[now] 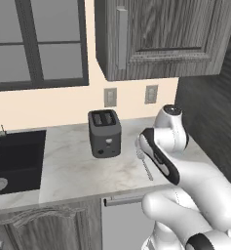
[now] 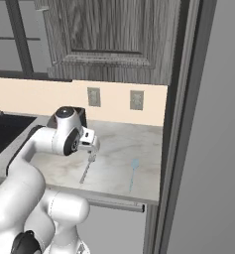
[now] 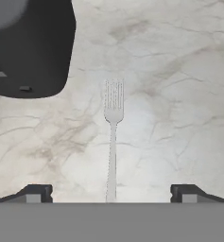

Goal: Take the fork and place it on the left side of the plate. Then take the spoon and place it on the right side of the plate. Make sure they're directly next to the plate.

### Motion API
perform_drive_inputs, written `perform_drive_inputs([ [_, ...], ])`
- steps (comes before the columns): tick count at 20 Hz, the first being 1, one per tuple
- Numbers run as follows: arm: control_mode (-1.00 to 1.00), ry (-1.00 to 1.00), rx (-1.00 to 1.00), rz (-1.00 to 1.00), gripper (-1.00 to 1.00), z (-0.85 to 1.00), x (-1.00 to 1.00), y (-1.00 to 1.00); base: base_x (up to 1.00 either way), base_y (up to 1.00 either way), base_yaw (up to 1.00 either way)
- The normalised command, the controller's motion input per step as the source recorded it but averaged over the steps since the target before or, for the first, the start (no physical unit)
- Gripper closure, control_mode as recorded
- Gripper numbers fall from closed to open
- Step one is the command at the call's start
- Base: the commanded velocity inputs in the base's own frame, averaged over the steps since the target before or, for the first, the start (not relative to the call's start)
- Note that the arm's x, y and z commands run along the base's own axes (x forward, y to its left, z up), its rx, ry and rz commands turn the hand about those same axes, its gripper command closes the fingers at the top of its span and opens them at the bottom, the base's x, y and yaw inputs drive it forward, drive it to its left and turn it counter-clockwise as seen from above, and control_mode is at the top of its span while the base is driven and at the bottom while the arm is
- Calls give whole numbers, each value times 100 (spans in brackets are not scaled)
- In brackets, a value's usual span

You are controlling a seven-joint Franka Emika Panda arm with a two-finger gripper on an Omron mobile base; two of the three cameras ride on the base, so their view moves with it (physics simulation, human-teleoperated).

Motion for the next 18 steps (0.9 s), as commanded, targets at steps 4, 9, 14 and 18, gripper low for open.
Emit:
perform_drive_inputs([
  [4, -100, -3, 0, 0, -100, -43, 23, 5, 0, 0, 0],
  [9, -100, 0, 0, -1, -100, -36, 31, 2, 0, 0, 0],
  [14, -100, 7, 0, 0, -100, -34, 27, 0, 0, 0, 0],
  [18, -100, 17, 1, 0, -100, -32, 31, 0, 0, 0, 0],
])
